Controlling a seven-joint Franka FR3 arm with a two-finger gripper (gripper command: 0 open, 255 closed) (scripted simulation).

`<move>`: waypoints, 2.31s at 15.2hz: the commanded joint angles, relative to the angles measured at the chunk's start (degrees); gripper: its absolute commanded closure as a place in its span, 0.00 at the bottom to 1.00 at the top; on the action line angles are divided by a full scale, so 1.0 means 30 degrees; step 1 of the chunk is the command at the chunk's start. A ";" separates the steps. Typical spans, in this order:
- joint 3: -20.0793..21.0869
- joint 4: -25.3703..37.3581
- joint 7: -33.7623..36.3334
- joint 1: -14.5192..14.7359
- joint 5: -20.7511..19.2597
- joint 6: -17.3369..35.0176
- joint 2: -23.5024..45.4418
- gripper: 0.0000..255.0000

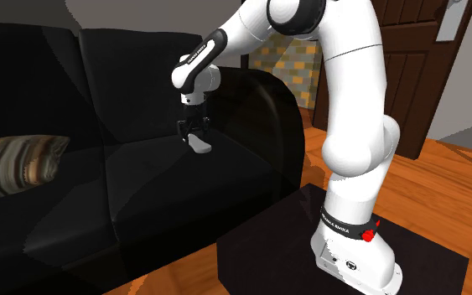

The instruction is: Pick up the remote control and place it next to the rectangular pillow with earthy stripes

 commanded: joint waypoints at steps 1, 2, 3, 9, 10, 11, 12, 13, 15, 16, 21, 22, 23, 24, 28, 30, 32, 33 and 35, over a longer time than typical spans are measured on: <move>-0.0002 0.0002 0.0000 -0.0001 -0.0001 -0.0001 0.0003 1.00; -0.0002 0.0002 0.0000 -0.0001 -0.0001 -0.0001 0.0003 1.00; -0.0002 0.0002 0.0000 -0.0001 -0.0001 -0.0001 0.0003 1.00; 0.0003 0.0084 -0.0002 -0.0006 0.0010 -0.0213 -0.0129 1.00; 0.0007 0.0174 -0.0003 -0.0011 0.0021 -0.0430 -0.0256 1.00; 0.0012 0.0269 -0.0004 -0.0015 0.0032 -0.0649 -0.0380 1.00; 0.0015 0.0379 -0.0005 -0.0019 0.0041 -0.0871 -0.0494 1.00; 0.0019 0.0485 -0.0005 -0.0023 0.0051 -0.1093 -0.0609 1.00; 0.0026 0.0710 -0.0005 -0.0030 0.0070 -0.1539 -0.0831 1.00; 0.0029 0.0829 -0.0005 -0.0033 0.0078 -0.1763 -0.0937 1.00; 0.0042 0.1492 0.0000 -0.0047 0.0117 -0.2902 -0.1414 1.00; 0.0045 0.1638 0.0002 -0.0049 0.0124 -0.3132 -0.1499 1.00; 0.0047 0.1789 0.0003 -0.0052 0.0130 -0.3364 -0.1580 1.00; 0.0049 0.1944 0.0006 -0.0054 0.0136 -0.3597 -0.1658 1.00; 0.0055 0.2612 0.0017 -0.0060 0.0156 -0.4538 -0.1933 1.00; 0.0058 0.2974 0.0024 -0.0063 0.0165 -0.5014 -0.2047 1.00; 0.0060 0.3357 0.0032 -0.0064 0.0171 -0.5496 -0.2147 1.00; 0.0062 0.3556 0.0036 -0.0065 0.0174 -0.5738 -0.2190 1.00; 0.0064 0.3969 0.0046 -0.0065 0.0178 -0.6226 -0.2266 1.00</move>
